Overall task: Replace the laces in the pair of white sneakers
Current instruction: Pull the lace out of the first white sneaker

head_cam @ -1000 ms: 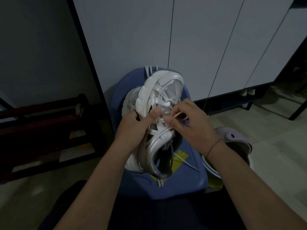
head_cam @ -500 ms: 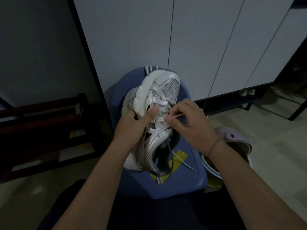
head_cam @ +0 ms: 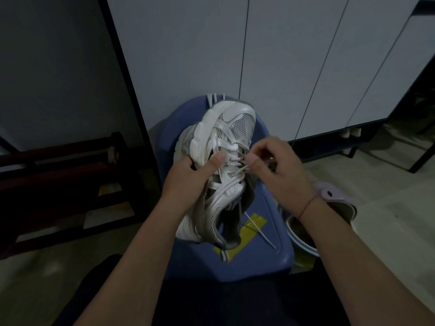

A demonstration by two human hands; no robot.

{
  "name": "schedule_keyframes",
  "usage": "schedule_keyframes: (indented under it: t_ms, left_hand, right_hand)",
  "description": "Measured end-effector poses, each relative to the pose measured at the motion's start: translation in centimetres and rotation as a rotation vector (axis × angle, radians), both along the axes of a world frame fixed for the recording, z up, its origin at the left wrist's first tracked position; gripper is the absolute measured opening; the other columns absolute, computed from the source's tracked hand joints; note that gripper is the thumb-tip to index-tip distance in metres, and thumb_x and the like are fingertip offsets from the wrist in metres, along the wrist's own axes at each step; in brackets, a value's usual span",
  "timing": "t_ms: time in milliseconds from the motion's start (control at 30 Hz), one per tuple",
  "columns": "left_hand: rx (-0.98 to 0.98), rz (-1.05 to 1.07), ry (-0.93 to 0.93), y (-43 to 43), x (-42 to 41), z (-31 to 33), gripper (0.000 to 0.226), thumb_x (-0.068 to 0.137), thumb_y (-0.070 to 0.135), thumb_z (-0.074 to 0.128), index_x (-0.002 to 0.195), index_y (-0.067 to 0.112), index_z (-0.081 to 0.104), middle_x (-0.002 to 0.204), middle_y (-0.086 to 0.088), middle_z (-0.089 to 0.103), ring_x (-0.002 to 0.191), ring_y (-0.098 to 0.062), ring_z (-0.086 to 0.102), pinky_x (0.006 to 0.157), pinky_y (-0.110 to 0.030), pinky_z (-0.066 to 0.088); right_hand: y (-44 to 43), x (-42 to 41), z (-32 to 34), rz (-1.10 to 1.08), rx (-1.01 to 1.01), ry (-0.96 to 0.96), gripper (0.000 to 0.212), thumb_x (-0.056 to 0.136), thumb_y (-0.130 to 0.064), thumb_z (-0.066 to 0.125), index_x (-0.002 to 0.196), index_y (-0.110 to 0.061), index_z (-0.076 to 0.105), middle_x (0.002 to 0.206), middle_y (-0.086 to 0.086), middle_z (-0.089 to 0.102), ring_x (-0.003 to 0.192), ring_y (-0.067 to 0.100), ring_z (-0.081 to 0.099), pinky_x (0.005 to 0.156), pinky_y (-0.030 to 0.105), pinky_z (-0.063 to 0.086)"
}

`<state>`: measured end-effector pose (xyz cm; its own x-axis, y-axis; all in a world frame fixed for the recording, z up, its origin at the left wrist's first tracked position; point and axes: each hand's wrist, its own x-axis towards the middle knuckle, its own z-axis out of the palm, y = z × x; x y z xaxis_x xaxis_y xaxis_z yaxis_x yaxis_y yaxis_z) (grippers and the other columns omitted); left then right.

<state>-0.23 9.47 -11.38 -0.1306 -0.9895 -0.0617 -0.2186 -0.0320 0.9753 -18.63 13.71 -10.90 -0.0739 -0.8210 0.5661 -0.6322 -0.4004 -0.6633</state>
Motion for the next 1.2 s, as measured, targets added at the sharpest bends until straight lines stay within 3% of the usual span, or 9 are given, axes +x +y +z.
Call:
schedule_keyframes:
  t_ms: [133, 233, 367, 533, 667, 767, 833, 900, 1200]
  left_hand:
    - [-0.003, -0.021, 0.0, 0.1, 0.0, 0.2, 0.068, 0.052, 0.079, 0.074, 0.096, 0.028, 0.07, 0.094, 0.012, 0.075, 0.092, -0.009, 0.071, 0.093, -0.041, 0.055]
    - [0.017, -0.032, 0.031, -0.1, 0.3, 0.1, 0.067, 0.053, 0.076, 0.072, 0.101, 0.029, 0.07, 0.098, 0.012, 0.075, 0.094, -0.008, 0.07, 0.095, -0.039, 0.054]
    - [0.012, -0.026, 0.055, -0.2, 0.4, 0.1, 0.069, 0.057, 0.074, 0.072, 0.108, 0.028, 0.071, 0.098, 0.012, 0.075, 0.095, -0.009, 0.071, 0.095, -0.04, 0.054]
    - [0.02, -0.03, 0.047, 0.0, 0.1, 0.1, 0.061, 0.057, 0.072, 0.073, 0.101, 0.031, 0.07, 0.098, 0.014, 0.075, 0.095, -0.007, 0.07, 0.095, -0.038, 0.054]
    - [0.008, -0.038, 0.042, 0.1, 0.1, 0.3, 0.059, 0.057, 0.071, 0.07, 0.1, 0.031, 0.07, 0.095, 0.016, 0.075, 0.092, -0.005, 0.07, 0.092, -0.035, 0.055]
    - [0.009, -0.049, 0.065, 0.2, 0.2, 0.4, 0.063, 0.058, 0.07, 0.069, 0.105, 0.029, 0.07, 0.098, 0.014, 0.075, 0.095, -0.006, 0.07, 0.095, -0.036, 0.054]
    - [0.03, -0.058, 0.11, 0.2, 0.1, 0.5, 0.067, 0.057, 0.07, 0.072, 0.108, 0.027, 0.071, 0.1, 0.012, 0.075, 0.097, -0.008, 0.07, 0.097, -0.037, 0.052]
    - [0.044, -0.072, 0.147, 0.3, 0.1, 0.5, 0.061, 0.058, 0.067, 0.074, 0.104, 0.027, 0.071, 0.1, 0.01, 0.076, 0.097, -0.01, 0.071, 0.097, -0.038, 0.052]
    - [0.033, -0.073, 0.145, 0.6, -0.2, 0.9, 0.04, 0.06, 0.061, 0.07, 0.089, 0.033, 0.07, 0.096, 0.014, 0.075, 0.094, -0.007, 0.07, 0.094, -0.033, 0.054]
  right_hand:
    - [0.0, 1.1, -0.1, 0.02, -0.027, 0.136, 0.027, 0.086, -0.042, 0.055, 0.074, -0.018, 0.054, 0.073, -0.006, 0.051, 0.074, 0.014, 0.049, 0.068, 0.025, 0.041]
    - [-0.1, 0.3, 0.2, -0.058, -0.055, -0.138, 0.021, 0.089, -0.028, 0.059, 0.074, -0.016, 0.052, 0.067, -0.003, 0.05, 0.064, 0.004, 0.046, 0.062, 0.017, 0.04]
    - [-0.2, -1.9, 0.3, -0.251, -0.03, -0.337, 0.02, 0.093, -0.016, 0.058, 0.075, -0.01, 0.049, 0.065, 0.001, 0.046, 0.061, 0.004, 0.041, 0.06, 0.021, 0.039]
    - [0.2, 0.3, 0.1, 0.039, 0.042, -0.045, 0.012, 0.084, -0.035, 0.057, 0.085, -0.023, 0.056, 0.083, -0.006, 0.054, 0.082, 0.014, 0.054, 0.078, 0.023, 0.044]
    - [0.3, 1.3, -0.1, 0.093, 0.112, 0.061, 0.02, 0.085, -0.036, 0.06, 0.077, -0.018, 0.052, 0.077, -0.001, 0.052, 0.075, 0.015, 0.051, 0.07, 0.022, 0.042]
    - [0.3, 1.7, 0.1, 0.218, 0.17, -0.37, 0.018, 0.092, -0.018, 0.055, 0.075, -0.015, 0.049, 0.067, -0.006, 0.05, 0.063, 0.005, 0.045, 0.061, 0.016, 0.04]
    - [0.2, 2.0, 0.3, 0.269, 0.177, -0.806, 0.023, 0.094, -0.015, 0.049, 0.071, -0.013, 0.046, 0.061, -0.005, 0.045, 0.058, 0.007, 0.04, 0.055, 0.017, 0.039]
    - [0.2, 2.0, 0.4, 0.263, 0.191, -1.082, 0.029, 0.097, -0.013, 0.042, 0.068, -0.01, 0.044, 0.061, 0.003, 0.041, 0.058, 0.013, 0.037, 0.051, 0.02, 0.038]
    - [-0.4, 1.1, 0.4, 0.267, 0.317, -1.404, 0.032, 0.1, -0.018, 0.037, 0.069, -0.011, 0.039, 0.059, 0.004, 0.039, 0.056, 0.014, 0.038, 0.057, 0.026, 0.042]
